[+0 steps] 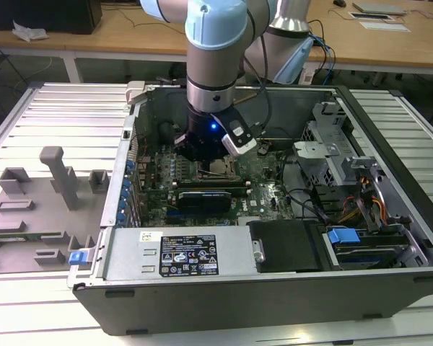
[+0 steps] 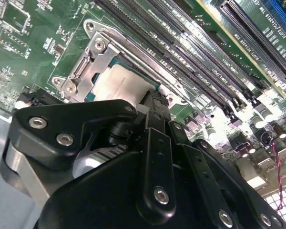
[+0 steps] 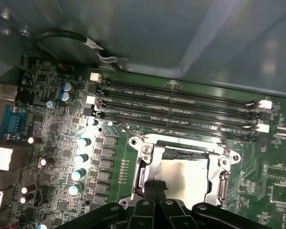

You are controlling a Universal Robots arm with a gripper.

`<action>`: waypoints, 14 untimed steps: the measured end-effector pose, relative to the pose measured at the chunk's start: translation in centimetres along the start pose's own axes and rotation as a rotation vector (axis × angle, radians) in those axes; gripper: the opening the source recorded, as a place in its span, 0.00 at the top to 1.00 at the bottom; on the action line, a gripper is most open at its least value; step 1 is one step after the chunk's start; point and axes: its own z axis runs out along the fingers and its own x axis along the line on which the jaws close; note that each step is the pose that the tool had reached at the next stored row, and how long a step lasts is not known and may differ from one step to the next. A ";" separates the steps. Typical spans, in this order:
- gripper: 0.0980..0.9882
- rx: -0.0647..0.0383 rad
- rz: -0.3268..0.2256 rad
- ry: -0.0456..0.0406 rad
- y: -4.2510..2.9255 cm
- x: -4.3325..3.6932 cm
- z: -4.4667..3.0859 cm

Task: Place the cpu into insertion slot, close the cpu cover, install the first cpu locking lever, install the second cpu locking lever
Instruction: 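Close the cpu cover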

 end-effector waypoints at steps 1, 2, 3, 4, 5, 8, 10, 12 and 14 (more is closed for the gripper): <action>0.99 0.000 0.000 0.0034 -0.01 -0.05 0.03; 0.99 -0.001 0.001 0.0031 -0.01 -0.05 0.04; 0.99 -0.001 0.000 0.0031 -0.02 -0.09 0.05; 0.99 -0.007 0.000 0.0020 -0.03 -0.15 0.05; 0.99 -0.013 0.000 0.0011 -0.03 -0.16 0.06; 0.99 -0.021 0.000 -0.0001 0.02 -0.17 0.06; 0.99 -0.019 0.000 0.0002 0.32 -0.22 0.09; 0.99 -0.019 0.000 0.0004 0.51 -0.37 0.12; 0.99 -0.019 0.000 0.0002 0.50 -0.68 0.13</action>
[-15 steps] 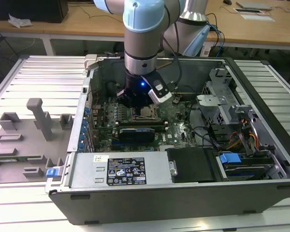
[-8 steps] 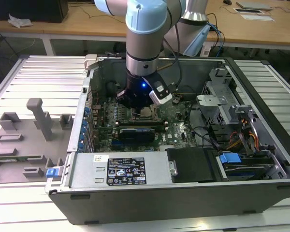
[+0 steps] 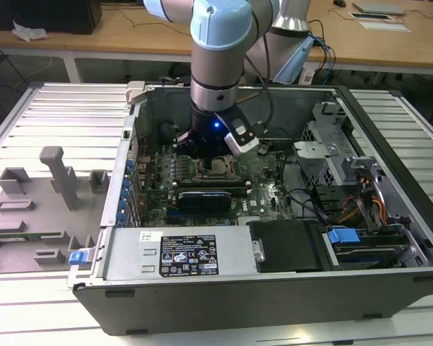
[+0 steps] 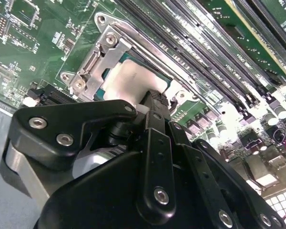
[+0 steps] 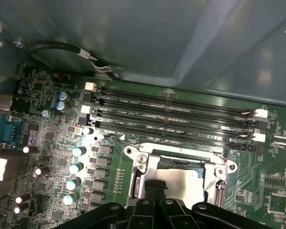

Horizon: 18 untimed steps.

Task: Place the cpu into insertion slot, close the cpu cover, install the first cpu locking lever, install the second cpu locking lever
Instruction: 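Close the cpu cover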

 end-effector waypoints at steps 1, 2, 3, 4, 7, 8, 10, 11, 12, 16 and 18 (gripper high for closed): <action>0.99 0.000 0.000 -0.0001 0.02 -0.06 0.00; 0.99 0.000 0.000 0.0000 0.02 -0.07 0.00; 0.99 0.000 0.000 -0.0002 0.05 -0.08 -0.08; 0.99 0.000 0.000 0.0000 0.06 -0.08 -0.26; 0.99 -0.004 -0.001 -0.0002 0.06 -0.08 -0.32; 0.99 -0.006 -0.002 -0.0007 0.06 -0.08 -0.28; 0.99 -0.007 -0.004 -0.0003 0.04 -0.06 -0.09; 0.99 -0.009 -0.005 -0.0003 0.04 -0.05 -0.06; 0.99 -0.014 -0.005 -0.0014 0.05 -0.06 -0.03; 0.99 -0.014 -0.006 -0.0016 0.06 -0.19 -0.01; 0.99 -0.014 -0.005 -0.0015 0.12 -0.39 0.00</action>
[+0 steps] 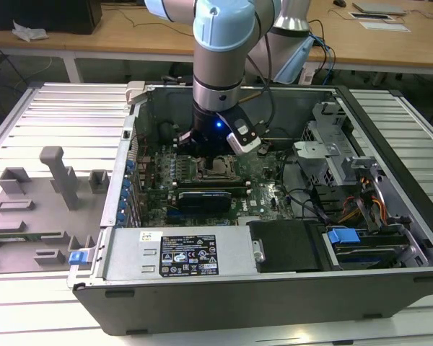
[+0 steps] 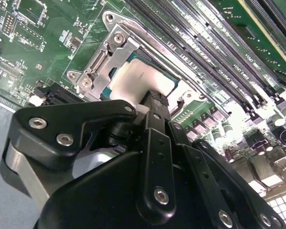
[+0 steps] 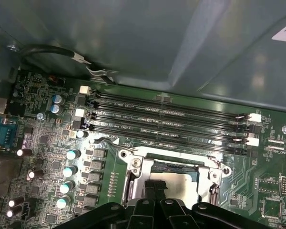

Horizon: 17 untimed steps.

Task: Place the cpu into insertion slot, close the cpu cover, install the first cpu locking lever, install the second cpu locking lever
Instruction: 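Close the cpu cover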

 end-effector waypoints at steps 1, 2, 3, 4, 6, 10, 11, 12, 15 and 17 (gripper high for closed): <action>0.99 0.000 0.000 0.0000 0.02 -0.06 0.00; 0.99 0.000 0.000 0.0000 0.05 -0.12 0.01; 0.99 0.000 0.000 0.0000 0.07 -0.30 0.01; 0.99 0.000 0.000 0.0001 0.05 -0.46 0.01; 0.99 0.000 0.000 -0.0002 0.10 -0.50 -0.18; 0.99 0.000 0.000 -0.0001 0.12 -0.46 -0.37; 0.99 0.000 -0.001 0.0000 0.13 -0.38 -0.37; 0.99 0.000 -0.001 0.0000 0.15 -0.26 -0.37; 0.99 0.000 -0.001 0.0001 -0.18 -0.08 -0.41; 0.99 0.001 -0.001 0.0001 -0.64 -0.01 -0.47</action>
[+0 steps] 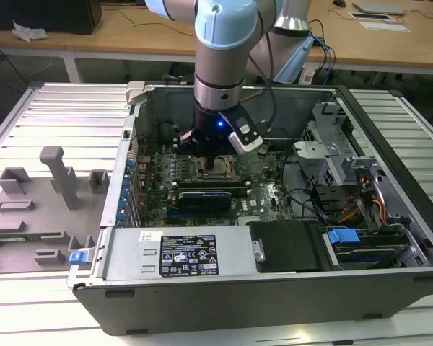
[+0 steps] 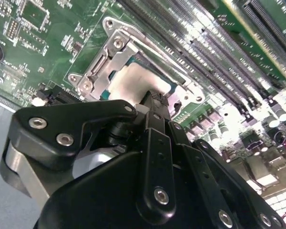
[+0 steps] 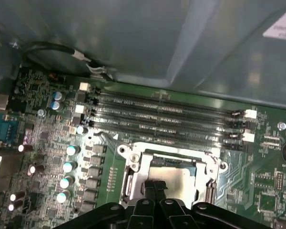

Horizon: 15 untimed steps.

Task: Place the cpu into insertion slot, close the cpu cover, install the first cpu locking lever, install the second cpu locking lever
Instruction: 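Close the cpu cover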

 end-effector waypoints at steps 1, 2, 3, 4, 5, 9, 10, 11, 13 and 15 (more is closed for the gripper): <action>0.99 0.003 0.000 0.0004 -0.10 0.02 -0.02; 0.99 0.009 0.000 0.0015 -0.14 0.02 -0.06; 0.99 0.013 0.000 0.0021 -0.19 0.03 -0.07; 0.99 0.014 0.000 0.0023 -0.29 0.05 -0.08; 0.99 0.014 0.000 0.0023 -0.38 0.06 -0.09; 0.99 0.014 0.000 0.0012 -0.63 0.10 0.03; 0.99 0.014 0.000 0.0013 -0.64 0.11 0.05; 0.99 0.014 0.000 0.0011 -0.65 0.11 0.10; 0.99 0.014 0.000 0.0013 -0.67 0.11 0.26; 0.99 0.015 0.000 0.0014 -0.69 0.11 0.35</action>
